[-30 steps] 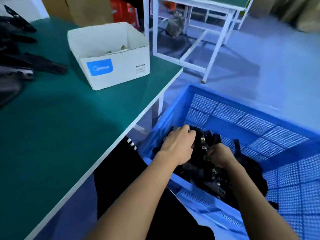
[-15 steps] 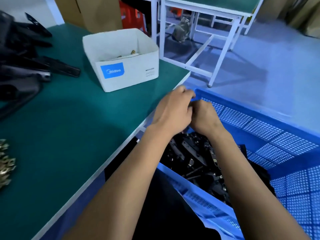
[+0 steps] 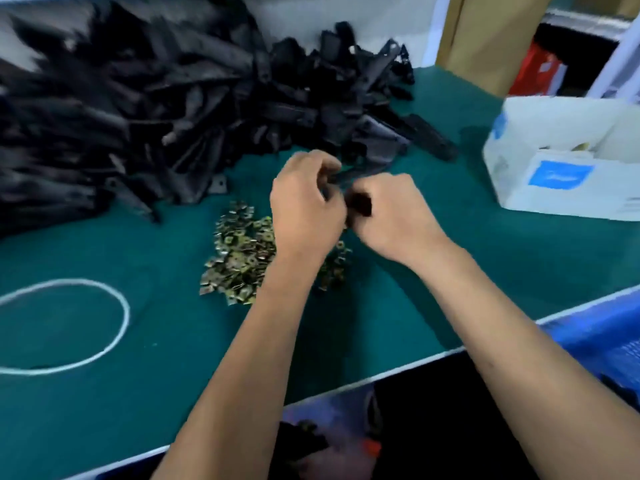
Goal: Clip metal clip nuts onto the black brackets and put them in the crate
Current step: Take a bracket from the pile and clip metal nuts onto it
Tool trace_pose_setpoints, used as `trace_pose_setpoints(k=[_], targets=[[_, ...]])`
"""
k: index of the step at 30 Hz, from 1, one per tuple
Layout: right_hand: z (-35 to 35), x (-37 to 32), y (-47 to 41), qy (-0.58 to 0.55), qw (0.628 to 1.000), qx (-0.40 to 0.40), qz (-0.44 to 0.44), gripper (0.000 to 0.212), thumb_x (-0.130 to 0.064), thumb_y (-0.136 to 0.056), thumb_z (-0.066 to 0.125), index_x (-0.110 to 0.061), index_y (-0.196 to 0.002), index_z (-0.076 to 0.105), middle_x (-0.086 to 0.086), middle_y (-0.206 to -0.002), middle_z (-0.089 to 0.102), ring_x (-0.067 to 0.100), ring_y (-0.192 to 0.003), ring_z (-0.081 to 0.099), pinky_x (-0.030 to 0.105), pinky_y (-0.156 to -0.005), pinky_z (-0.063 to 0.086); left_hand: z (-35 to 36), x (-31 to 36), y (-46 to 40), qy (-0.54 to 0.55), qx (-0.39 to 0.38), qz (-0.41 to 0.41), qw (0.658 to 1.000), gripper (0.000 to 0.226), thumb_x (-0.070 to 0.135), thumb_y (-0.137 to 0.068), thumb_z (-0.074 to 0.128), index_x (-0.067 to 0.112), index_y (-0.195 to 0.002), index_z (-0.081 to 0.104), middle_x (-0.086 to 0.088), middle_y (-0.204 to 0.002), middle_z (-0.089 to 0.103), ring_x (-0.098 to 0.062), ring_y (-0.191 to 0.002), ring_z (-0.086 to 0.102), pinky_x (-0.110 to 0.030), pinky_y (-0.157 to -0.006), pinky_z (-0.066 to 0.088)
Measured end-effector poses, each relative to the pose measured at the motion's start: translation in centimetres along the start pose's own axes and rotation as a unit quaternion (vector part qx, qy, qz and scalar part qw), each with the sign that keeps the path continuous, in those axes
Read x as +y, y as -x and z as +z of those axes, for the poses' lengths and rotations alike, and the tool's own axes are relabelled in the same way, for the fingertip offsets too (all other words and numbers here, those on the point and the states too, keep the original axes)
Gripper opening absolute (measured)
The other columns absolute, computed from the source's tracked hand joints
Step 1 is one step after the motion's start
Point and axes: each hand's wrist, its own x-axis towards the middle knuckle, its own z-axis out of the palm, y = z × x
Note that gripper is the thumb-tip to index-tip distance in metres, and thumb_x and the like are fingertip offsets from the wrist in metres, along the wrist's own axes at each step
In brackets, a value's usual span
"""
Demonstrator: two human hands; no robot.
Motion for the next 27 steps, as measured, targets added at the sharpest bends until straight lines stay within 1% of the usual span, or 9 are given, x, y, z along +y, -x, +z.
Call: trace_pose_setpoints(k=[3, 6, 8, 11, 14, 17, 21, 25, 27], targets=[[4.2, -6.6, -3.0, -0.028, 0.996, -0.048, -0.069, 0.003, -0.017, -0.084, 0.065, -0.018, -0.083, 0.069, 0.007, -0.082, 0.07, 0.036, -0.082, 0.067, 0.043, -0.071, 0.056, -5.6, -5.7, -0.3, -0.055, 0.067, -0.06, 0.994, 0.032, 0.0, -0.072, 0.057, 0.011, -0.097, 0.072, -0.002, -0.097, 0.068, -0.022, -0.089, 0.064, -0.039, -0.083, 0.053], [8.1, -12.2, -5.1, -0.03, 0.988, -0.071, -0.132, 0.011, -0.018, -0.086, 0.066, -0.022, -0.095, 0.07, 0.006, -0.097, 0.07, 0.035, -0.095, 0.067, 0.038, -0.075, 0.053, -10.2, -10.4, -0.5, -0.134, 0.137, -0.133, 0.972, 0.027, 0.002, -0.076, 0.057, 0.011, -0.097, 0.072, -0.009, -0.101, 0.067, -0.031, -0.097, 0.061, -0.043, -0.086, 0.048], [10.6, -15.3, -6.0, -0.004, 0.98, -0.077, -0.182, 0.028, -0.014, -0.086, 0.067, -0.022, -0.112, 0.068, 0.008, -0.111, 0.062, 0.035, -0.106, 0.062, 0.04, -0.079, 0.052, -12.3, -12.7, -0.9, -0.155, 0.198, -0.192, 0.949, 0.029, 0.002, -0.078, 0.056, 0.01, -0.101, 0.071, -0.013, -0.107, 0.064, -0.034, -0.101, 0.058, -0.041, -0.09, 0.045], [14.1, -18.9, -6.8, 0.016, 0.968, -0.101, -0.228, 0.04, -0.017, -0.092, 0.066, -0.024, -0.131, 0.058, 0.009, -0.129, 0.048, 0.035, -0.115, 0.054, 0.041, -0.086, 0.05, -14.4, -15.0, -1.2, -0.097, 0.306, -0.279, 0.905, 0.035, -0.001, -0.077, 0.05, 0.005, -0.108, 0.065, -0.016, -0.113, 0.062, -0.032, -0.101, 0.057, -0.028, -0.084, 0.037], [16.7, -20.1, -7.8, 0.045, 0.96, -0.146, -0.234, 0.034, -0.034, -0.104, 0.054, -0.031, -0.138, 0.053, 0.009, -0.142, 0.04, 0.036, -0.125, 0.046, 0.042, -0.094, 0.047, -15.0, -15.9, -1.2, -0.03, 0.358, -0.357, 0.862, 0.031, 0.001, -0.084, 0.049, 0.002, -0.112, 0.062, -0.012, -0.109, 0.066, -0.03, -0.103, 0.058, -0.03, -0.088, 0.039], [18.0, -20.6, -8.7, 0.07, 0.959, -0.147, -0.233, 0.026, -0.028, -0.103, 0.053, -0.03, -0.127, 0.064, 0.004, -0.134, 0.043, 0.032, -0.126, 0.04, 0.038, -0.085, 0.043, -14.8, -16.2, -1.4, -0.006, 0.365, -0.361, 0.858, 0.024, 0.003, -0.09, 0.047, 0.003, -0.108, 0.063, 0.0, -0.091, 0.06, -0.023, -0.09, 0.053, -0.023, -0.079, 0.037], [17.8, -20.3, -8.8, -0.017, 0.971, -0.11, -0.212, 0.017, -0.021, -0.097, 0.06, -0.016, -0.105, 0.074, 0.001, -0.101, 0.05, 0.03, -0.104, 0.06, 0.034, -0.074, 0.041, -14.9, -16.1, -1.9, 0.019, 0.382, -0.373, 0.845, 0.013, 0.01, -0.098, 0.046, 0.013, -0.094, 0.058, 0.013, -0.078, 0.051, -0.018, -0.083, 0.051, -0.018, -0.069, 0.031], [16.8, -19.0, -8.0, -0.156, 0.958, -0.094, -0.22, 0.01, -0.026, -0.091, 0.075, -0.017, -0.095, 0.076, 0.004, -0.097, 0.061, 0.024, -0.093, 0.061, 0.032, -0.078, 0.046, -15.7, -16.2, -2.4, 0.216, 0.414, -0.397, 0.79, 0.026, 0.024, -0.106, 0.042, 0.011, -0.087, 0.053, -0.005, -0.086, 0.065, -0.019, -0.06, 0.061, -0.032, -0.065, 0.053], [16.3, -18.8, -7.5, -0.255, 0.943, -0.07, -0.202, 0.015, -0.024, -0.093, 0.075, -0.012, -0.085, 0.073, 0.003, -0.087, 0.064, 0.018, -0.083, 0.059, 0.03, -0.076, 0.044, -15.8, -16.1, -2.4, 0.302, 0.393, -0.381, 0.78, 0.035, 0.034, -0.108, 0.039, 0.007, -0.095, 0.057, -0.009, -0.092, 0.064, -0.02, -0.065, 0.061, -0.032, -0.065, 0.055]])
